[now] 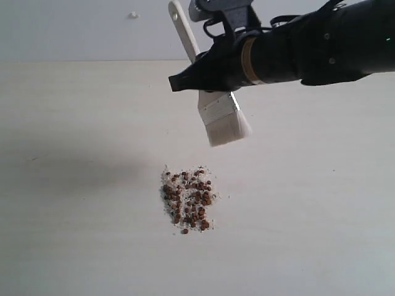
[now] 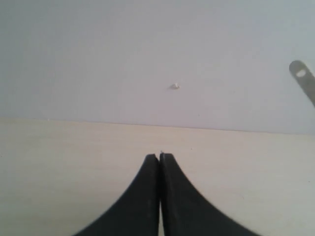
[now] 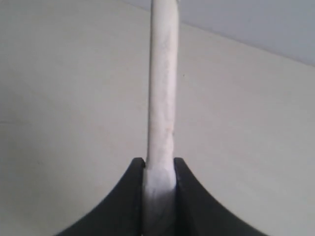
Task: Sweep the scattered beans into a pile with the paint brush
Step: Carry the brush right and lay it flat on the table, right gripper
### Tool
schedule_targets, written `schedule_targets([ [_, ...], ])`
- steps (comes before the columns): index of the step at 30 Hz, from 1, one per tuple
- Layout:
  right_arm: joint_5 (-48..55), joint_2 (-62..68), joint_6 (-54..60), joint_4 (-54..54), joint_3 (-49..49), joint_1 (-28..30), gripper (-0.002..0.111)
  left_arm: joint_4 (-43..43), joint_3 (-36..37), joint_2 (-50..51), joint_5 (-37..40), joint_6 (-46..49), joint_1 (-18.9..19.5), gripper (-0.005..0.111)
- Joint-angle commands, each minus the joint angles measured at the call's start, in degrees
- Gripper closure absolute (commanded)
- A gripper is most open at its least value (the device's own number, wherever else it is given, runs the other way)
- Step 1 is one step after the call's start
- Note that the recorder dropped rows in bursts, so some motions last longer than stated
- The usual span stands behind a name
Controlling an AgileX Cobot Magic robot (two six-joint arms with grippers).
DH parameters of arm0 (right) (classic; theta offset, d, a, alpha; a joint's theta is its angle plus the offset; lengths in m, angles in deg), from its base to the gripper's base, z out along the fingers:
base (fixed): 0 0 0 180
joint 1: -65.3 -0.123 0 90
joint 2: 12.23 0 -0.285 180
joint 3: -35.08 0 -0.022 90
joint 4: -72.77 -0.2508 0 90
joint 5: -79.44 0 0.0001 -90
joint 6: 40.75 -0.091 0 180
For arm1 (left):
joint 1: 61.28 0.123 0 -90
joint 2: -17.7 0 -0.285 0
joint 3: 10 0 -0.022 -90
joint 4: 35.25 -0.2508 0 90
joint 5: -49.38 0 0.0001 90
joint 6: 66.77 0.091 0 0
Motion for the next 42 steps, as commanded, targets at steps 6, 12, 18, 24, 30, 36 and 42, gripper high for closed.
schedule_targets([
  [6,10.14,-10.94,0.27,-1.5,-10.52,0.1,0.108,0.21,0.0,-0.32,-0.16,0.54,-0.29,0.107],
  [12,15.1,-17.19,5.24,-7.77,-17.47,1.34,0.108,0.21,0.0,-0.32,-0.16,0.54,-0.29,0.107],
  [18,15.27,-18.66,22.95,-26.61,-20.18,8.6,0.108,0.21,0.0,-0.32,-0.16,0.54,-0.29,0.107],
  [24,17.83,-17.43,58.7,-59.97,-20.23,11.46,0.108,0.21,0.0,-0.32,-0.16,0.54,-0.29,0.107],
  [30,25.82,-14.73,84.55,-87.46,-17.27,13.74,0.108,0.21,0.0,-0.32,-0.16,0.54,-0.29,0.107],
  [36,30.18,-9.21,101.15,-109.37,-13.17,19.5,0.108,0.21,0.0,-0.32,-0.16,0.54,-0.29,0.107],
  [42,31.35,-1.92,113.09,-126.65,-10.89,23.09,0.108,0.21,0.0,-0.32,-0.16,0.54,-0.29,0.107],
])
